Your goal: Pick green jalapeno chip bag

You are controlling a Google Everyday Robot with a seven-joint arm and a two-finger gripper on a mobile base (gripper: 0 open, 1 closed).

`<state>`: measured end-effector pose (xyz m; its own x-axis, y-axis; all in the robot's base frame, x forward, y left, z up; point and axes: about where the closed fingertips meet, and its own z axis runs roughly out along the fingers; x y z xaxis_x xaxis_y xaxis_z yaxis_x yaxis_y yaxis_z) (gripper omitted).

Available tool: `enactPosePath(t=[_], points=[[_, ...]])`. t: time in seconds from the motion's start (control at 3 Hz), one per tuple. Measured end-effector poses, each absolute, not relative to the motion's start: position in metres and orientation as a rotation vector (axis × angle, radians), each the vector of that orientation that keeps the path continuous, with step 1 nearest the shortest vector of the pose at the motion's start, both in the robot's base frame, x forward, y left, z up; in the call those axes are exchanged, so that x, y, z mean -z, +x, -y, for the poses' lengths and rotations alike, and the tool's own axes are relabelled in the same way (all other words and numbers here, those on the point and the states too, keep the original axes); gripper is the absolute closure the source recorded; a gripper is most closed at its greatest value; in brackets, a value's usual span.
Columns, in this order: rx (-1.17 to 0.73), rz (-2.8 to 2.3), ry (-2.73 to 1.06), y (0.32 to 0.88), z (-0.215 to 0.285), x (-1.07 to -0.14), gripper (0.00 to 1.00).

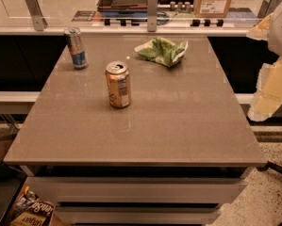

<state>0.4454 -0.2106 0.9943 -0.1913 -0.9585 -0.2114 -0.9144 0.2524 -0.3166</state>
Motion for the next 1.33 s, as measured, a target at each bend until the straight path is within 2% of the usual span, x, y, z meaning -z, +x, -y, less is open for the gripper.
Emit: enactPosePath(t=[0.67, 1.33], points=[[0.234, -2.062, -1.761, 0.496, 0.202, -1.004, 0.0], [0.136, -1.931, -1.702, 0.576, 0.182, -0.997, 0.0]])
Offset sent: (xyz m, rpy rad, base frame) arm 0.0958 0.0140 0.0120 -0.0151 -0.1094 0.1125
